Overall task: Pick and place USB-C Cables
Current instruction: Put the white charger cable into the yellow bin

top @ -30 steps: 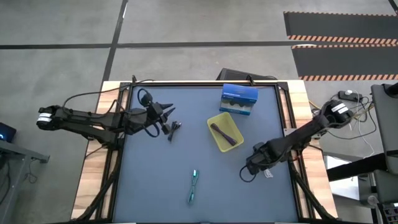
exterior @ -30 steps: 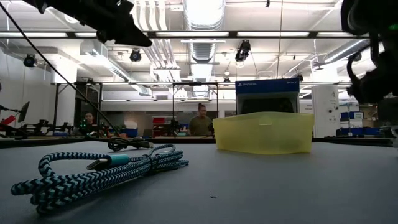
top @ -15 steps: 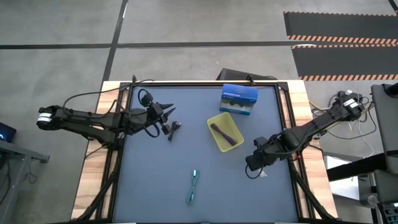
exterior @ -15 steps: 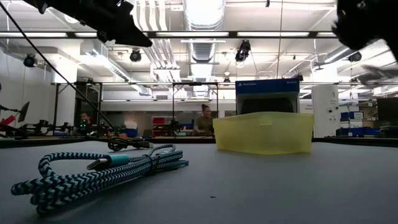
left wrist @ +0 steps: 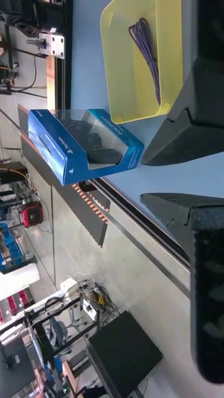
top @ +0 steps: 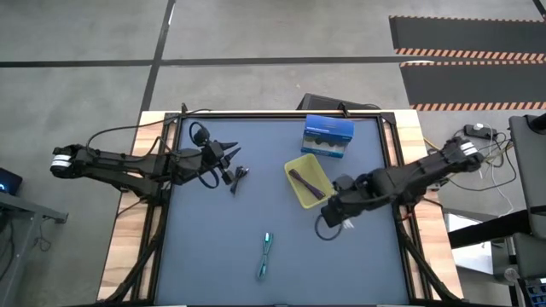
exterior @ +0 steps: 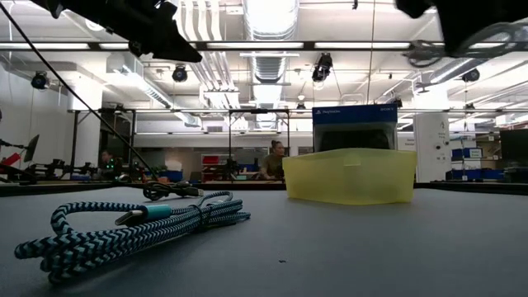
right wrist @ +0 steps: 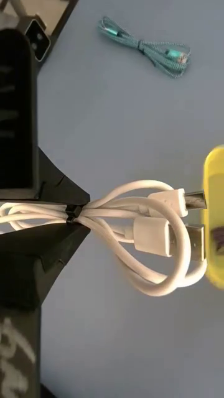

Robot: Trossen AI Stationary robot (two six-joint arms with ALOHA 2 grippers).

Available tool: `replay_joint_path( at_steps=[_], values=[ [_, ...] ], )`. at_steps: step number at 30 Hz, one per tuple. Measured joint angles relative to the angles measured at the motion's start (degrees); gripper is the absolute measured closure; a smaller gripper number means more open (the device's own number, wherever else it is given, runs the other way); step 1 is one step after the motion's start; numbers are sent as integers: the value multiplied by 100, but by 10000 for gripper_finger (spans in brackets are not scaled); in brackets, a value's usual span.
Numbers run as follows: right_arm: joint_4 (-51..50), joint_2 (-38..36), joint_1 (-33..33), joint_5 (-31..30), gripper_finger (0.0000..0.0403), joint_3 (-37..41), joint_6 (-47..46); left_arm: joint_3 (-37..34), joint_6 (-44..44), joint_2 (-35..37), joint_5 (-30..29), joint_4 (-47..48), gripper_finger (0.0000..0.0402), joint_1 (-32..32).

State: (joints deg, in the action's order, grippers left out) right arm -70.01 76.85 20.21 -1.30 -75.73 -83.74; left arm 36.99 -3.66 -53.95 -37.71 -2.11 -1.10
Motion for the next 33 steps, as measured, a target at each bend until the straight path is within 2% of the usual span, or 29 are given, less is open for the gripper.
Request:
replay_joint_path(
  at_steps=[7,15,24,33],
  values=[
    [-1,536,-829,402,374,-499,1242,0,0,0,0,2,336,0],
    [17,924,-1812,630,374,-733,2602,0,0,0,0,2,336,2],
    [127,1288,-2665,631,374,-743,3514,0,-9,0,-2,2,336,0],
    [475,1796,-3049,752,374,-743,4029,-2,-9,0,-4,4,336,1]
  ],
)
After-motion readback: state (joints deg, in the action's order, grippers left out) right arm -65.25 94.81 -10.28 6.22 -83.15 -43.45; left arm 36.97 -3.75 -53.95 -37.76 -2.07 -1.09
